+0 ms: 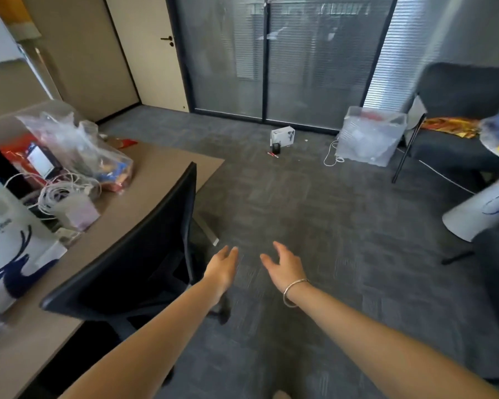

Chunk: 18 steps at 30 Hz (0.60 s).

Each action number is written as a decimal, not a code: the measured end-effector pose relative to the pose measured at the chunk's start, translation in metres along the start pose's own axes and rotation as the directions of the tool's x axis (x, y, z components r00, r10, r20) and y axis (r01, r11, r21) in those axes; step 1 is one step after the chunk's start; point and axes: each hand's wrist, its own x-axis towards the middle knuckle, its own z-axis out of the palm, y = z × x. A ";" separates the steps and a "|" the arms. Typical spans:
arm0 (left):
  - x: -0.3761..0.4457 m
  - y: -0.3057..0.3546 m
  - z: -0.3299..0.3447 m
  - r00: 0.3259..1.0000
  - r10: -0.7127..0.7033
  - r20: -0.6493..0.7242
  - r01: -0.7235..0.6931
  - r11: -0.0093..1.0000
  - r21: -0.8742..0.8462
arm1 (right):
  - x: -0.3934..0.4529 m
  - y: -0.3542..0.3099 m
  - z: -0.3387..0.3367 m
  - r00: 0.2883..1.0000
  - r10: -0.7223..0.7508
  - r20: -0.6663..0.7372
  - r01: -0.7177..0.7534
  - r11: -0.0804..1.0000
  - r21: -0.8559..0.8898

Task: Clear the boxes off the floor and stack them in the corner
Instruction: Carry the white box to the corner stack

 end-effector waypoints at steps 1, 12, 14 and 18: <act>0.035 0.023 0.006 1.000 0.015 0.002 -0.015 1.000 -0.013 | 0.039 -0.007 -0.014 1.000 -0.013 -0.009 0.013 1.000 -0.005; 0.287 0.172 0.037 0.999 0.030 0.012 -0.030 0.999 -0.011 | 0.320 -0.065 -0.078 0.998 -0.025 -0.049 0.026 0.999 0.018; 0.342 0.199 0.044 0.998 0.050 0.024 -0.050 0.999 0.006 | 0.378 -0.072 -0.083 0.998 -0.020 -0.064 0.023 0.999 0.033; 0.462 0.266 0.051 0.995 0.062 0.072 -0.064 0.998 0.024 | 0.496 -0.096 -0.104 0.995 0.016 -0.101 -0.010 0.998 0.058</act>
